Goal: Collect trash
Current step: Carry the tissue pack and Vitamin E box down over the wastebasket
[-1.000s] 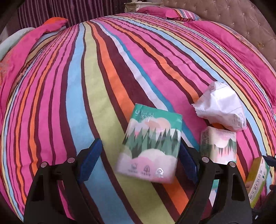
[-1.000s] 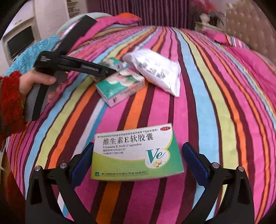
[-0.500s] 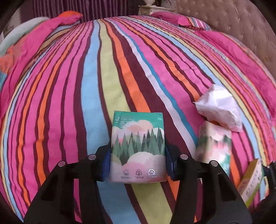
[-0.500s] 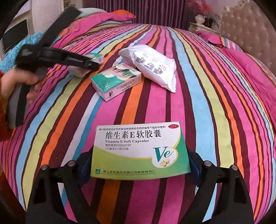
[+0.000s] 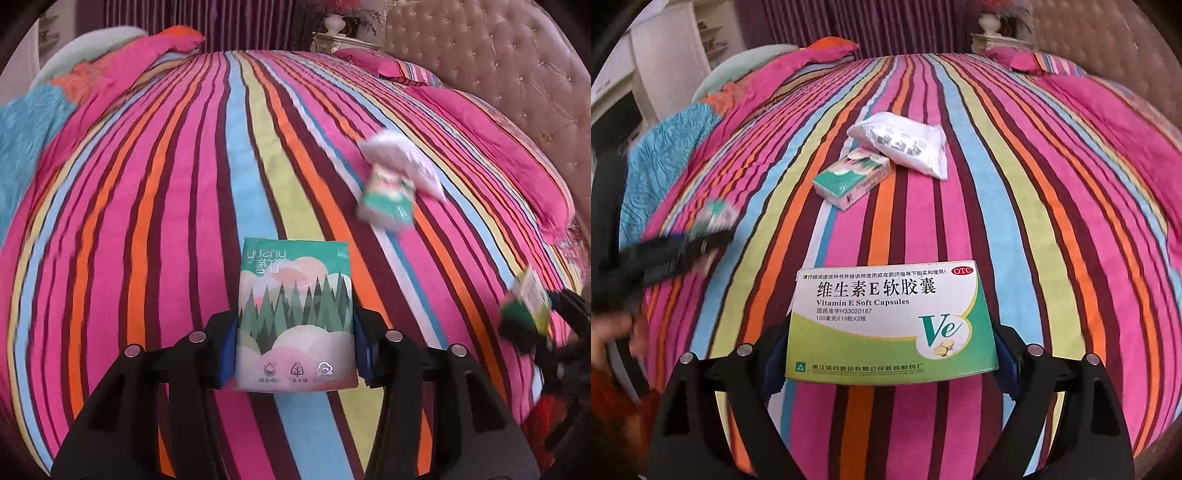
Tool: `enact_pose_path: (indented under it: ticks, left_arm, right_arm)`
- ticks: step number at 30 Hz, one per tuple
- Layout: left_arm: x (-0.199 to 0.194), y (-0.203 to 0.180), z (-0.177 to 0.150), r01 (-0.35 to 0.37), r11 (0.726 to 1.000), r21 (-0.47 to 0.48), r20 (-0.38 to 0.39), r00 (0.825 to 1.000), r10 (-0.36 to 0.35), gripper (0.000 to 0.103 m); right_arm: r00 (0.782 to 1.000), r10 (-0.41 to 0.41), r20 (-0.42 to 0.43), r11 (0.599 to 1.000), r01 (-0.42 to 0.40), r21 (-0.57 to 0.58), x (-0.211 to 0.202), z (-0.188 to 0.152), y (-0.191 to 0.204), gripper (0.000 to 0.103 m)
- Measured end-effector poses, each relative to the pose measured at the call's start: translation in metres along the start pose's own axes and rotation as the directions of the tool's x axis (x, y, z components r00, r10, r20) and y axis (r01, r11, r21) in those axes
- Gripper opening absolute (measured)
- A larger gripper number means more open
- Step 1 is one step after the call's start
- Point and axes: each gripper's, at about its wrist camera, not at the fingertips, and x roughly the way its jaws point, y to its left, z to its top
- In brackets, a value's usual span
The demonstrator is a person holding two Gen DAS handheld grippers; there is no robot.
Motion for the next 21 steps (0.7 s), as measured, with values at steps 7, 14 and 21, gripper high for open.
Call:
enact_pose_path:
  ticks: [7,14,21]
  left_arm:
    - [-0.033,-0.012,-0.065,0.04,0.997,-0.063,-0.016,0.999,-0.041,0.049]
    - [-0.074,-0.027,-0.114,0.067,0.996,-0.066,-0.007,0.998,-0.067,0.049]
    - [-0.103,-0.039,-0.149,0.075,0.996,-0.047,-0.023,0.997,-0.076,0.049]
  right_arm:
    - [0.999,0.044,0.005,0.995,-0.044,0.084,-0.024,-0.036,-0.006,0.083]
    - [0.996,0.091,-0.002,0.99,-0.091,0.112,-0.05,-0.062,-0.007,0.083]
    - [0.993,0.12,-0.001,0.983,-0.118,0.138,-0.072,-0.087,-0.003,0.083]
